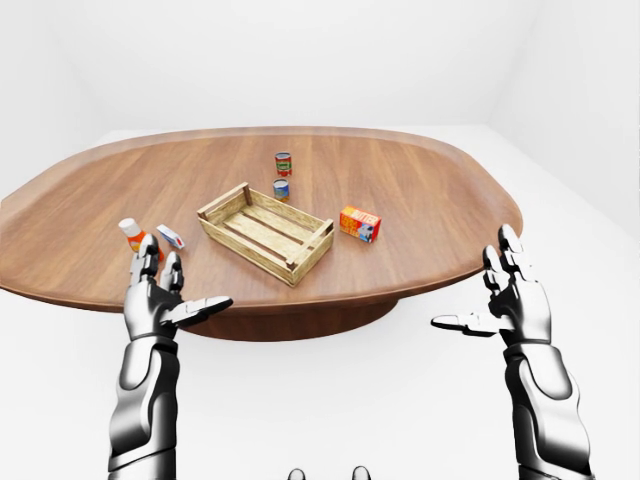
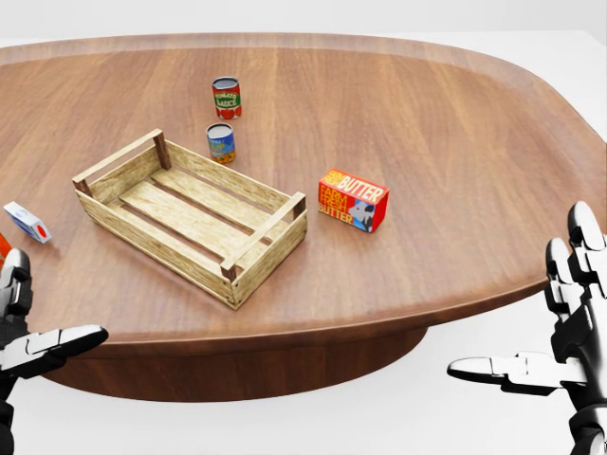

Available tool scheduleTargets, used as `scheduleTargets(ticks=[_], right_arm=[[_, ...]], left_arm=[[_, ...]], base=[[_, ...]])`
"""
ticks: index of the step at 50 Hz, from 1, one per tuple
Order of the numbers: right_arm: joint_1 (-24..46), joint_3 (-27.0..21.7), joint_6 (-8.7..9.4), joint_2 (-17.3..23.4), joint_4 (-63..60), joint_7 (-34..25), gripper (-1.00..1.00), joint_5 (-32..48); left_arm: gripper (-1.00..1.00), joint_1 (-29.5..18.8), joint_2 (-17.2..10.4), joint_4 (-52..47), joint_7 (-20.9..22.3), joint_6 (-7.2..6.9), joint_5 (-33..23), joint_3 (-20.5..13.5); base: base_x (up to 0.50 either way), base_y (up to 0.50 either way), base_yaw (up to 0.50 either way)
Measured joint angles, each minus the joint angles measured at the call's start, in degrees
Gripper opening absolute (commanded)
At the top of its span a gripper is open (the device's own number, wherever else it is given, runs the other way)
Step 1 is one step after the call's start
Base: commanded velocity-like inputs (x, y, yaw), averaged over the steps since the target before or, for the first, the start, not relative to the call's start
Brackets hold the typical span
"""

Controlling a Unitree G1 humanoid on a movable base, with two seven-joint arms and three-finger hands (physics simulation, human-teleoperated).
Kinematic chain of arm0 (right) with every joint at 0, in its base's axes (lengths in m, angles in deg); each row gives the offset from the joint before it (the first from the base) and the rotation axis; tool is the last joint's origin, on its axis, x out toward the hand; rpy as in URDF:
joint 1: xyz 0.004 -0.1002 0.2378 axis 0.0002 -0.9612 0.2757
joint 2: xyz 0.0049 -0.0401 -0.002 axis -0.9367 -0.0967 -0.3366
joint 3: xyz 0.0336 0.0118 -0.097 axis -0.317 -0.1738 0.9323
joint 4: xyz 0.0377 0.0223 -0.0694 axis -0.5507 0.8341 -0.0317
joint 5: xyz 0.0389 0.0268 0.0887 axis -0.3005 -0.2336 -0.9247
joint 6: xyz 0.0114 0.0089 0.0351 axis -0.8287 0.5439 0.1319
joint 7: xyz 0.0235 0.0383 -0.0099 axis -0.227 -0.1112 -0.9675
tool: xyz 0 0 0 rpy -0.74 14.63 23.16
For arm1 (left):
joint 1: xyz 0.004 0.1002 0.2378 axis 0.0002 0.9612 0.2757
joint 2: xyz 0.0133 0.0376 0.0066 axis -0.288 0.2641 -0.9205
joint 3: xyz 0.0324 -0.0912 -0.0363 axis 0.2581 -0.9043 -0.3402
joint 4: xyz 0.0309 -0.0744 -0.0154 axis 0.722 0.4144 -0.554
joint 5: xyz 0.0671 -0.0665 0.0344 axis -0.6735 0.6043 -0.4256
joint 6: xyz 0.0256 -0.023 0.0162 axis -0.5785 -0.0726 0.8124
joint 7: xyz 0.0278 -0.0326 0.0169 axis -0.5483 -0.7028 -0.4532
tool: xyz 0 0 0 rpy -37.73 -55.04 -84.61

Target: Pick up the butter and put it in the tray.

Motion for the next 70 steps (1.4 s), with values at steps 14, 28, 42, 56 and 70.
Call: scheduleTargets(ticks=[14,28,42,56,70], right_arm=[[0.18,0.19,0.00,-0.41,0.07,0.71,1.00,0.23],[0.12,0.42,0.00,-0.63,-0.43,0.74,1.00,-0.96],[0.24,0.52,0.00,-0.70,-0.24,0.79,1.00,-1.52],[0.29,0.51,0.00,-0.72,0.03,0.99,1.00,-2.02],[0.34,0.55,0.00,-0.68,0.01,1.14,1.00,-2.14]], left_arm=[[1.00,0.07,-0.38,-0.26,-0.13,0.00,-0.07,-0.02],[1.00,0.09,-0.51,-0.06,-0.12,0.00,-0.41,0.00],[1.00,-0.06,-0.53,0.00,-0.13,0.00,-0.59,0.08],[1.00,-0.04,-0.50,-0.03,-0.11,0.00,-0.70,0.10],[1.00,-0.02,-0.49,-0.15,-0.11,0.00,-0.60,0.04]], base=[[0.00,0.00,0.00],[0.25,0.00,0.00],[0.50,0.00,0.00],[0.50,0.00,0.00],[0.50,0.00,0.00]])
